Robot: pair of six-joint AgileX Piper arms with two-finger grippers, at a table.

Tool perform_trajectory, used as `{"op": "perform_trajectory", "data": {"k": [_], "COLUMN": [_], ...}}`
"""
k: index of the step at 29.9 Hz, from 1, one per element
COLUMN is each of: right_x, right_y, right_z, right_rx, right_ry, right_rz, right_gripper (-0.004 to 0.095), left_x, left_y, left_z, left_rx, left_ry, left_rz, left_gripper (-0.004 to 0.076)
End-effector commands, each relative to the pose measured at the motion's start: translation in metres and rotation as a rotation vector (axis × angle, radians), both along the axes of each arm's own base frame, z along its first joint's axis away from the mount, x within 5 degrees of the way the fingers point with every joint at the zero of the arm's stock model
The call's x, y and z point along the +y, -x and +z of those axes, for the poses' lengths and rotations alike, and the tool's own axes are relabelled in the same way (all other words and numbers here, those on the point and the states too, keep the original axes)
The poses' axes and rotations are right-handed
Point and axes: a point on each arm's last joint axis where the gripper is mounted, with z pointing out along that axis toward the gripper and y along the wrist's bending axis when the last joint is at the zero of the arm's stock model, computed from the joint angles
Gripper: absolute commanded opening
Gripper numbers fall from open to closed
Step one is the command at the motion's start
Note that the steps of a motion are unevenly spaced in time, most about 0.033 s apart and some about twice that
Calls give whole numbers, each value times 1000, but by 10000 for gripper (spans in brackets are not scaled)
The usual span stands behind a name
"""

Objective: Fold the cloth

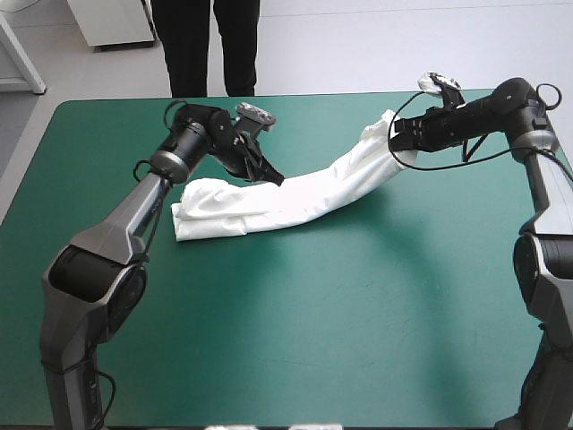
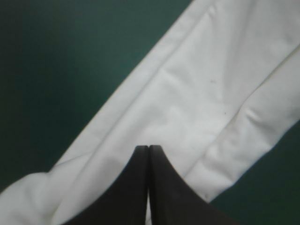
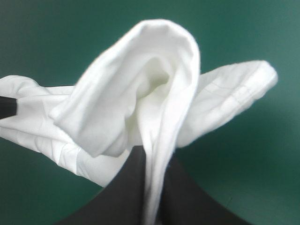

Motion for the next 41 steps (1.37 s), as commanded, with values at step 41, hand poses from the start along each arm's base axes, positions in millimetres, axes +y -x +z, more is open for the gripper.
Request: {"op": "perform_trajectory", "data": {"k": [41], "right_x": [294], "right_y": [54], "right_z": [8], "right_rx": [-197], "right_ry": [-238], "right_rz": [434], "right_gripper": [-12], "left_x": [180], "left_y": [104], "left_z": [158], "left_rx": [-373], "left_ry": [-89], "left_rz": [460], "left_gripper": [-9]}}
